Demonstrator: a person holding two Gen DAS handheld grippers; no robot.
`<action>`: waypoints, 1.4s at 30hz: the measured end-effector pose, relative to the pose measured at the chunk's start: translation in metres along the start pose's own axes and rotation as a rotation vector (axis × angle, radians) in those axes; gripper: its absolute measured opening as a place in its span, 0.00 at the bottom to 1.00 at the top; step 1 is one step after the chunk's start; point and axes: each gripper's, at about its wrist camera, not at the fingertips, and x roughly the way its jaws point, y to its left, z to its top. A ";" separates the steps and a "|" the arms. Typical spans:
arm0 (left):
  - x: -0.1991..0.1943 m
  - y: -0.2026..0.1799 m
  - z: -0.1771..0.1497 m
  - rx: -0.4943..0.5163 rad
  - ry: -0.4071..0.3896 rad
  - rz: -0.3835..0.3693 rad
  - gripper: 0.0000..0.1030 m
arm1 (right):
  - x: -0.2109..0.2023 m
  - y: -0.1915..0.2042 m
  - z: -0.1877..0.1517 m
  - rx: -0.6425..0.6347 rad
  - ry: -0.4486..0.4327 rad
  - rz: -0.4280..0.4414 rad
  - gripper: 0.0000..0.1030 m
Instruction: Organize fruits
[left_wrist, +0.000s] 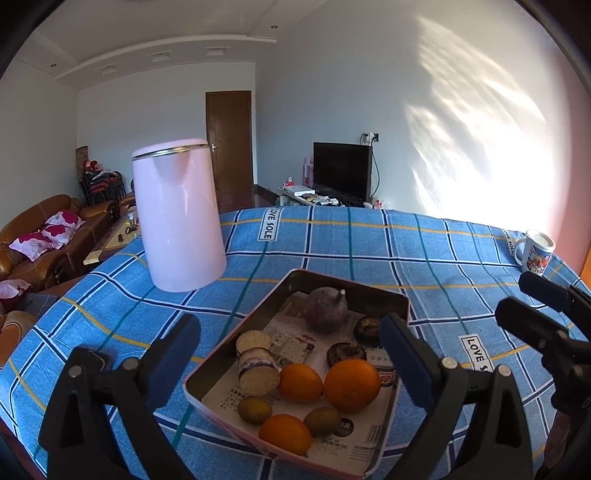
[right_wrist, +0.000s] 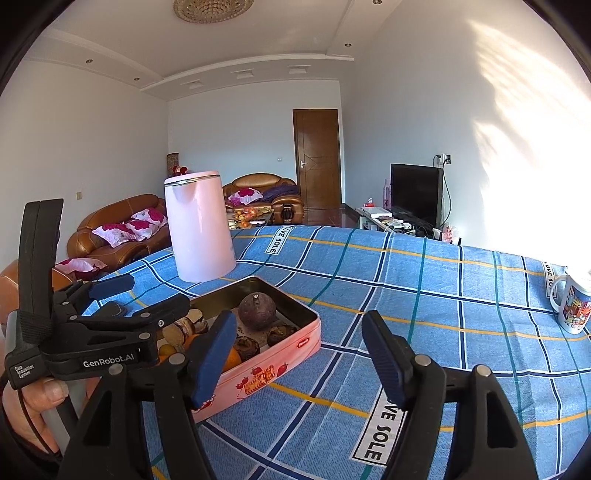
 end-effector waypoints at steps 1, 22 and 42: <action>0.000 0.000 0.000 -0.002 -0.001 0.000 0.97 | 0.000 0.000 0.000 0.000 -0.001 -0.001 0.70; 0.002 -0.002 -0.001 0.006 0.011 0.004 1.00 | -0.002 -0.005 -0.004 0.012 -0.002 -0.008 0.71; -0.005 -0.010 0.001 0.014 -0.008 -0.002 1.00 | -0.015 -0.011 -0.006 -0.001 -0.022 -0.035 0.71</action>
